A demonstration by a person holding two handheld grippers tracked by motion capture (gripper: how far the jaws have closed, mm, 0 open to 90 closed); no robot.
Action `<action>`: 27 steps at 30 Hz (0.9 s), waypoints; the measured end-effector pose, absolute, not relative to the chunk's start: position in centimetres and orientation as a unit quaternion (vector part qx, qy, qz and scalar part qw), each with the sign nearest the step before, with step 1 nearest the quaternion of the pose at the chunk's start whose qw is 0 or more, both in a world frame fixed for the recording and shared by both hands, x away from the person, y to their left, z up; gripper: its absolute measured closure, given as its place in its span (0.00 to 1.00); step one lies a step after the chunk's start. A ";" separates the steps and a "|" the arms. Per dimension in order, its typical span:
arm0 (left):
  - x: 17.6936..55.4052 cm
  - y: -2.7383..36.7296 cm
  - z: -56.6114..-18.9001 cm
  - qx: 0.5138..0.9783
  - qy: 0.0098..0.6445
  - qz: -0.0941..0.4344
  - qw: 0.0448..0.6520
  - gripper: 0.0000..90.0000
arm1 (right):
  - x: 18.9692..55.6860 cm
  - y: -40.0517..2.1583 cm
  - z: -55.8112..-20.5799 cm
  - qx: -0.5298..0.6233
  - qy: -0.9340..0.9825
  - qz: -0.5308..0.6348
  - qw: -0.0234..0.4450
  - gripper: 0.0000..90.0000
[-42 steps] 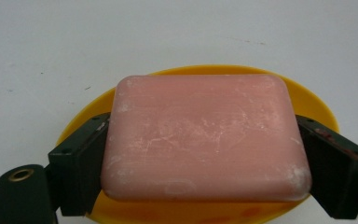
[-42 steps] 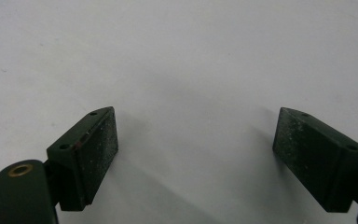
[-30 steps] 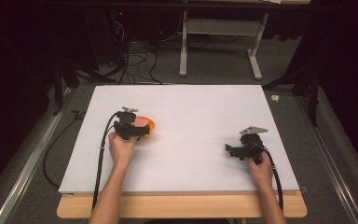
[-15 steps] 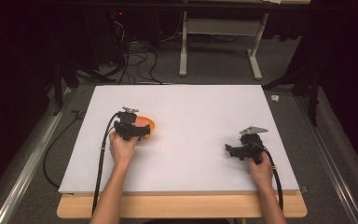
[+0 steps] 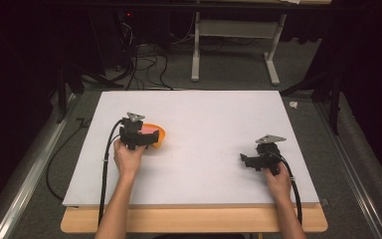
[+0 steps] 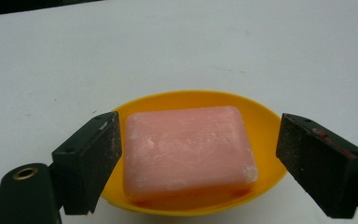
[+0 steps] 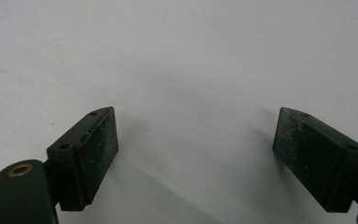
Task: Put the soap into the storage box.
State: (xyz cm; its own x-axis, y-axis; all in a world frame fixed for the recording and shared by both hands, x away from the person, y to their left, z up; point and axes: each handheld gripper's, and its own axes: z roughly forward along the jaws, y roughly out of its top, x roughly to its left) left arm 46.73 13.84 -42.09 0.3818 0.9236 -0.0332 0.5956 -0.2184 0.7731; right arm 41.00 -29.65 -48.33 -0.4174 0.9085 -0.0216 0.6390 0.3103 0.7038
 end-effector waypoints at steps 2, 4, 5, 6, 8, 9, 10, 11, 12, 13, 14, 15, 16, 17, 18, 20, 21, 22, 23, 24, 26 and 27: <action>46.6 13.9 -41.9 0.749 0.503 0.223 0.370 0.17 | 41.0 -29.6 -48.3 0.496 0.780 0.315 0.214 0.16; 46.2 13.8 -41.7 0.753 0.492 0.226 0.374 0.18 | 41.0 -29.6 -48.3 0.496 0.780 0.315 0.214 0.16; 46.1 13.7 -41.6 0.756 0.487 0.227 0.374 0.18 | 41.0 -29.6 -48.3 0.496 0.780 0.315 0.214 0.16; 45.8 13.7 -41.4 0.758 0.480 0.226 0.379 0.18 | 41.0 -29.6 -48.3 0.496 0.780 0.315 0.214 0.16; 45.5 13.7 -41.3 0.760 0.476 0.226 0.381 0.18 | 41.0 -29.6 -48.3 0.496 0.780 0.315 0.214 0.16; 45.3 13.6 -41.2 0.759 0.473 0.228 0.384 0.18 | 41.0 -29.6 -48.3 0.496 0.780 0.315 0.214 0.16; 45.0 13.6 -41.0 0.760 0.470 0.227 0.386 0.19 | 41.0 -29.6 -48.3 0.496 0.780 0.315 0.213 0.16; 44.8 13.6 -40.9 0.762 0.466 0.227 0.387 0.19 | 41.0 -29.6 -48.3 0.496 0.781 0.315 0.214 0.16; 44.8 13.6 -40.9 0.762 0.466 0.227 0.387 0.19 | 41.0 -29.6 -48.3 0.496 0.781 0.315 0.214 0.16; 44.6 13.5 -40.8 0.762 0.463 0.227 0.390 0.19 | 41.0 -29.7 -48.3 0.496 0.781 0.315 0.214 0.16; 44.3 13.5 -40.6 0.764 0.458 0.226 0.393 0.19 | 41.0 -29.6 -48.3 0.496 0.781 0.315 0.213 0.16; 44.1 13.3 -40.5 0.763 0.456 0.226 0.398 0.19 | 41.0 -29.7 -48.3 0.495 0.781 0.315 0.214 0.16; 43.9 13.3 -40.4 0.764 0.453 0.226 0.399 0.19 | 41.0 -29.7 -48.3 0.495 0.781 0.315 0.214 0.16; 43.6 13.1 -40.4 0.765 0.449 0.227 0.402 0.19 | 41.0 -29.7 -48.3 0.496 0.781 0.315 0.214 0.16; 43.3 13.0 -40.3 0.767 0.445 0.224 0.406 0.19 | 41.0 -29.7 -48.3 0.495 0.781 0.315 0.214 0.16; 43.0 12.9 -40.2 0.767 0.439 0.220 0.412 0.19 | 41.0 -29.6 -48.3 0.497 0.780 0.315 0.213 0.16; 42.8 12.8 -40.2 0.768 0.437 0.217 0.416 0.19 | 41.0 -29.6 -48.3 0.496 0.780 0.315 0.213 0.16; 42.6 12.6 -40.1 0.769 0.433 0.211 0.420 0.19 | 41.0 -29.6 -48.3 0.496 0.780 0.315 0.213 0.16; 42.4 12.5 -40.1 0.771 0.429 0.209 0.421 0.19 | 41.0 -29.6 -48.3 0.497 0.780 0.315 0.213 0.16; 42.3 12.3 -40.1 0.775 0.424 0.209 0.419 0.19 | 41.0 -29.6 -48.3 0.497 0.780 0.315 0.213 0.16; 42.0 11.9 -40.1 0.777 0.418 0.202 0.425 0.19 | 41.0 -29.6 -48.3 0.496 0.780 0.315 0.213 0.16; 41.8 11.8 -40.1 0.779 0.415 0.201 0.425 0.19 | 41.0 -29.6 -48.3 0.496 0.780 0.315 0.213 0.16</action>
State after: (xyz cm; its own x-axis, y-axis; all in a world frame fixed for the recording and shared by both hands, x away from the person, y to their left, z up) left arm 41.80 11.78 -40.12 0.5752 0.8171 -0.0393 0.4758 -0.2950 0.8286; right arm 41.00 -29.64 -48.33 -0.4164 0.9090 -0.0201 0.6403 0.3088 0.7034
